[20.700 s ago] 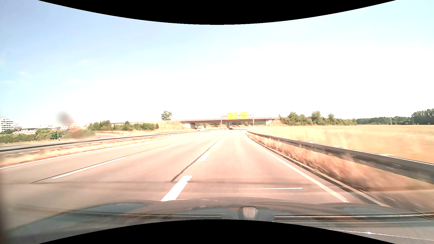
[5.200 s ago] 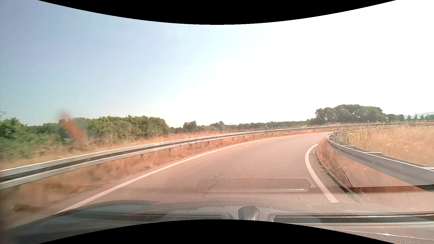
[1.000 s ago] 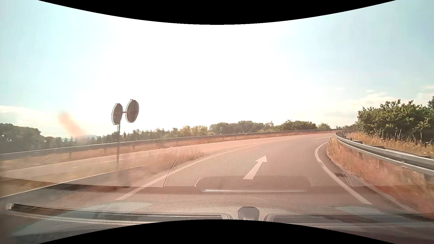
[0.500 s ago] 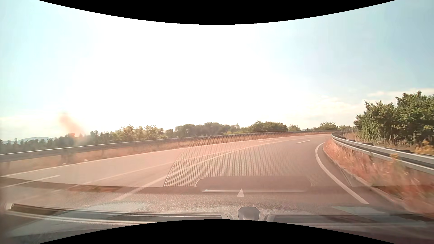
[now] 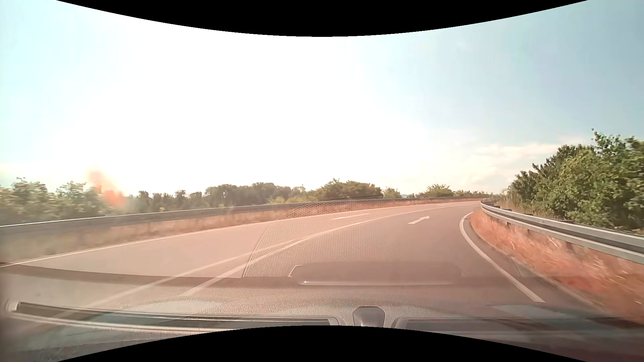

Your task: Follow the waypoints while adhering to traffic rules and regulations

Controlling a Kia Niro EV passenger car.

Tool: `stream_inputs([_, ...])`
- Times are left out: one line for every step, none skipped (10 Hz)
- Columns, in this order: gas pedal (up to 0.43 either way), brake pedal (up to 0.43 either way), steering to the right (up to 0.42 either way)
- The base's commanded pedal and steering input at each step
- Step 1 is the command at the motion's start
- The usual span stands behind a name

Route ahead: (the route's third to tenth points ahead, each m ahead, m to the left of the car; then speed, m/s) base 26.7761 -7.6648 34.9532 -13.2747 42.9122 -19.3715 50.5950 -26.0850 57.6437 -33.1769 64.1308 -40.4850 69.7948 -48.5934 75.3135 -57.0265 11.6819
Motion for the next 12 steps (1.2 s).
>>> stream_inputs([0.24, 0.0, 0.133])
stream_inputs([0.24, 0.0, 0.133])
stream_inputs([0.24, 0.0, 0.132])
stream_inputs([0.24, 0.0, 0.132])
stream_inputs([0.24, 0.0, 0.131])
stream_inputs([0.24, 0.0, 0.13])
stream_inputs([0.24, 0.0, 0.127])
stream_inputs([0.248, 0.0, 0.123])
stream_inputs([0.248, 0.0, 0.115])
stream_inputs([0.248, 0.0, 0.108])
stream_inputs([0.248, 0.0, 0.102])
stream_inputs([0.248, 0.0, 0.098])
